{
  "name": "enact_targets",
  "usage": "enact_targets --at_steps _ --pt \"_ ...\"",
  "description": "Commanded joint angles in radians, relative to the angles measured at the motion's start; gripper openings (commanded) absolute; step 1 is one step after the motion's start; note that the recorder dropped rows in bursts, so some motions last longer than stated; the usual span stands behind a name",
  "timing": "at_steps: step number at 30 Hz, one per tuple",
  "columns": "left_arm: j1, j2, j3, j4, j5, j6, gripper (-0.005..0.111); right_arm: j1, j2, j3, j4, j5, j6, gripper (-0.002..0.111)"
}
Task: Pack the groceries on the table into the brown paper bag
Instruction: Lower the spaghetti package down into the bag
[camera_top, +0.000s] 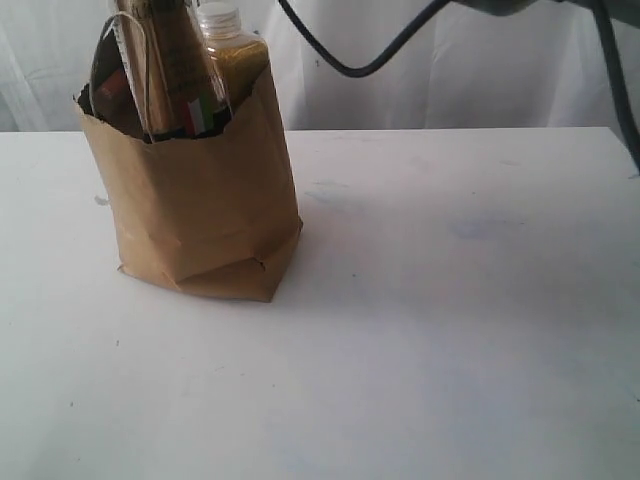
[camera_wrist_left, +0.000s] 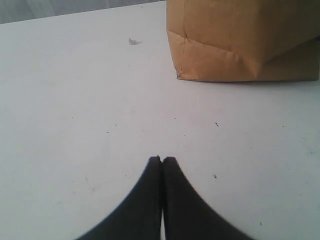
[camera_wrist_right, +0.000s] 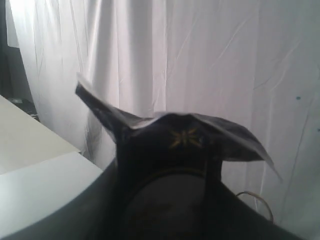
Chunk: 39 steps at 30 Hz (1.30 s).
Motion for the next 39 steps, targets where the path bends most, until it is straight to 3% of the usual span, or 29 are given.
enact_targets --at_steps 1,18,25,30,39 --pt "0.004 -0.005 0.003 -0.001 -0.003 0.001 0.000 -0.001 0.007 -0.013 -0.004 -0.046 0.004 0.000" --pt "0.004 -0.005 0.003 -0.001 -0.003 0.001 0.000 -0.006 0.077 -0.011 -0.013 0.002 0.004 0.000" --pt "0.004 -0.005 0.003 -0.001 -0.003 0.001 0.000 -0.010 0.083 -0.009 -0.015 0.104 0.006 0.000" --pt "0.004 -0.005 0.003 -0.001 -0.003 0.001 0.000 -0.012 0.083 -0.009 -0.077 0.322 0.111 0.000" --pt "0.004 -0.005 0.003 -0.001 -0.003 0.001 0.000 -0.031 0.081 -0.009 -0.115 0.345 0.117 0.000"
